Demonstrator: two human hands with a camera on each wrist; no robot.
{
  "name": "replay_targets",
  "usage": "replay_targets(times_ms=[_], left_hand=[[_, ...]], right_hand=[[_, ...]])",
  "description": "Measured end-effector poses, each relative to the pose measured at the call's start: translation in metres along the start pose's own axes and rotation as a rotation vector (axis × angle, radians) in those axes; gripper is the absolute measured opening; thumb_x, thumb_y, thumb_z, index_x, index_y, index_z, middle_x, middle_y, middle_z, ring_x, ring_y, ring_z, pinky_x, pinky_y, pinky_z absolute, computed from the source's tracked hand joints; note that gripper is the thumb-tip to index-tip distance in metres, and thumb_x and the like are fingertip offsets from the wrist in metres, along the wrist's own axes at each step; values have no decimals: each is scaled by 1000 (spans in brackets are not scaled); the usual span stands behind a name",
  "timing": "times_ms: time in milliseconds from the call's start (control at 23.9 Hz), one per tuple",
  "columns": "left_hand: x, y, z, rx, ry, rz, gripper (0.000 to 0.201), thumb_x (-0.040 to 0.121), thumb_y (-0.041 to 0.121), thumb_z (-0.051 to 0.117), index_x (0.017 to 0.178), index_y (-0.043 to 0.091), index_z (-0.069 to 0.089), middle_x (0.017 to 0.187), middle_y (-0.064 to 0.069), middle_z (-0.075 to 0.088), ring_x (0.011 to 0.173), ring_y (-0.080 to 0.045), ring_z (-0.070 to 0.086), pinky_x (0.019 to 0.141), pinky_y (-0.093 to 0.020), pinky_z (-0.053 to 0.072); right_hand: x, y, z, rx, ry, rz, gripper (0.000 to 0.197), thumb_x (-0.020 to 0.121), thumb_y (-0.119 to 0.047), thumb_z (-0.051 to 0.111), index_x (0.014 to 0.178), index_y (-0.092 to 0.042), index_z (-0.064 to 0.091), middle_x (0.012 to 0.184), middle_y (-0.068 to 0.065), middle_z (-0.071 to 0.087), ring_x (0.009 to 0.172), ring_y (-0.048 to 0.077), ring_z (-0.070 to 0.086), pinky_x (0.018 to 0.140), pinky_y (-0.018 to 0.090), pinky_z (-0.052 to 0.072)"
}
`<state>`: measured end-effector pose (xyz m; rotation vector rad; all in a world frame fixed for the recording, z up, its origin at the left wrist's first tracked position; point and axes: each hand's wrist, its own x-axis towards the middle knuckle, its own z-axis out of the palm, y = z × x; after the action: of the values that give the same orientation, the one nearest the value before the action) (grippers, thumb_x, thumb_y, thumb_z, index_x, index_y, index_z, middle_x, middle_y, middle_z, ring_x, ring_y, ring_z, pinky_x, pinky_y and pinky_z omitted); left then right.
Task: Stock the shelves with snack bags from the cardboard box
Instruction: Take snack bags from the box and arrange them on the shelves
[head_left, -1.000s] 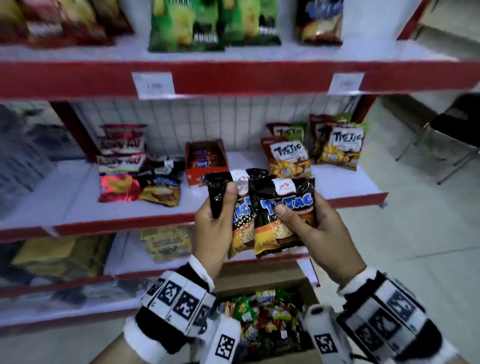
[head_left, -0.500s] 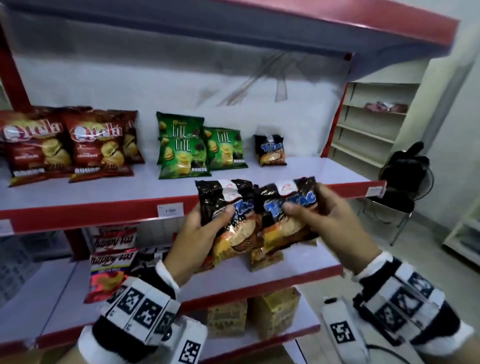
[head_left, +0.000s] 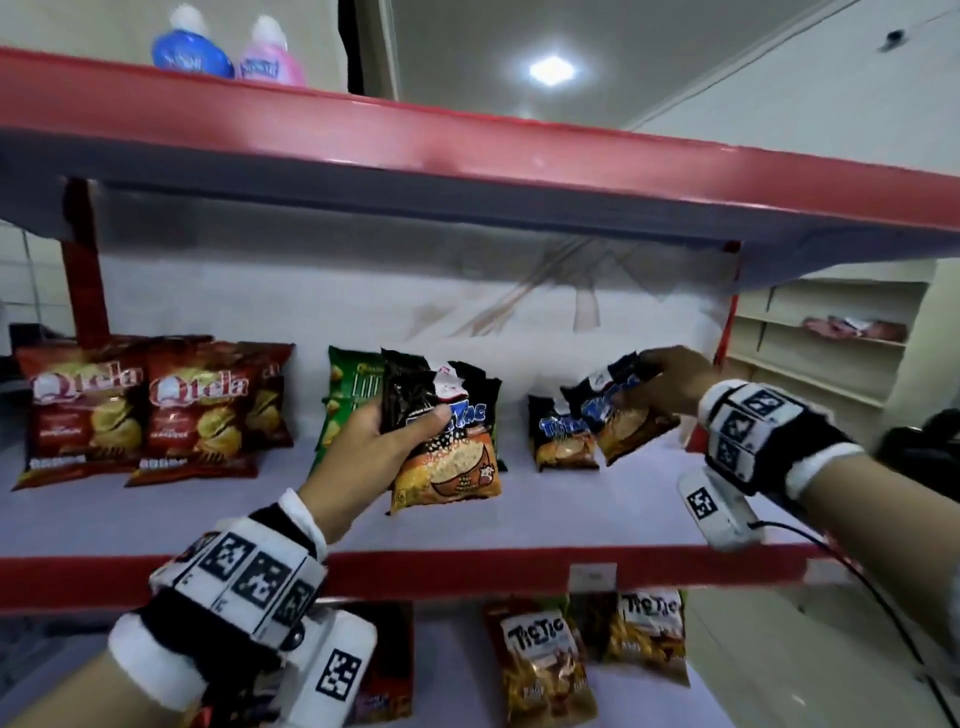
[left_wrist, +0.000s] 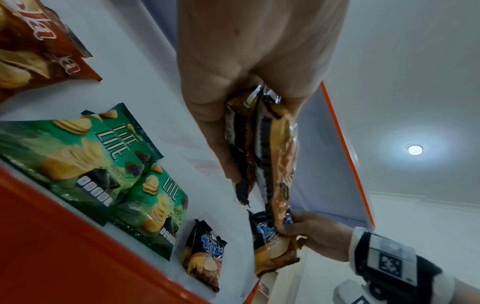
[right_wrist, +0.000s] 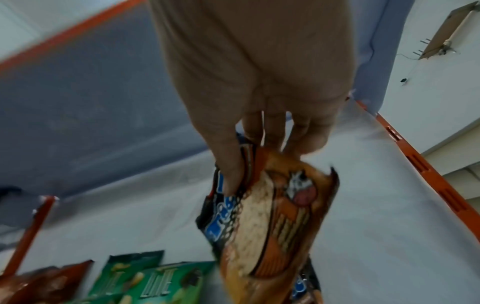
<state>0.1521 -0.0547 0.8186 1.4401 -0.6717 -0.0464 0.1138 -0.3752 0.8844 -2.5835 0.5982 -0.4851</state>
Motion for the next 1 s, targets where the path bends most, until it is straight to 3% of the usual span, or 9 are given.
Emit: replay_targets(times_ms=[126,293,418,544,628,753,837,921,1004], left_hand=[[32,-5,16,36,29,0,18,80,29,68,98,26,67,93,7,76,84,-14,73,65,-22,57],[55,-11,30,65,43,-36,28,73,35,70,101,28,68,98,6,75,92,-16,71,84,-35,56],[75,-12,51,101,17,-50,27,83,32,68,109,26,66,105,5,73,101,-17,68,96,-39,50],[91,-15,84,94,-11,-29,27,84,34,66,111,27,64,108,6,71,104,-14,66,97,-36,50],[96,-17,102,116,-60,7,38,82,43,63,116,25,63,110,6,71,103,-11,66,96,-37,51],[104,-22,118,129,-164,-2,54,80,60,45,119,26,60,113,8,69,107,-10,64,94,-32,50],[113,-30,125,149,-151,-42,42,92,52,39,120,27,57,118,10,64,115,-11,56,100,-32,44],[124,-41,129,270,-138,-77,38,98,36,42,130,18,51,130,1,58,123,-17,50,108,-34,37],[131,-49,129,428,-163,-146,36,97,29,49,129,13,53,129,-5,59,119,-19,53,102,-29,40]], right_hand=[[61,16,38,179,-271,86,32,75,-8,78,103,3,69,84,20,68,62,27,63,76,45,58],[84,20,58,144,-362,101,31,75,-10,79,96,9,67,82,20,67,78,31,68,90,45,53],[68,1,38,95,-229,-77,55,78,-37,75,117,-2,60,107,11,63,96,28,64,87,38,53],[28,-19,16,493,-333,-265,71,67,-70,58,112,-16,61,105,5,67,83,18,69,65,28,57],[8,-17,13,511,-428,-288,73,59,-61,74,115,-18,56,103,4,67,79,16,71,63,31,58],[4,3,16,433,-362,-227,70,66,-25,83,125,-20,46,105,3,64,87,27,70,73,43,60],[7,21,14,387,-311,-175,61,69,-21,82,120,-15,50,105,8,66,83,30,71,75,43,59],[8,39,8,313,-293,-156,42,73,-23,80,105,-7,58,96,15,69,68,25,71,68,36,60],[10,55,2,212,-295,-151,32,78,-26,75,98,-6,59,91,15,70,66,28,70,66,33,58]])
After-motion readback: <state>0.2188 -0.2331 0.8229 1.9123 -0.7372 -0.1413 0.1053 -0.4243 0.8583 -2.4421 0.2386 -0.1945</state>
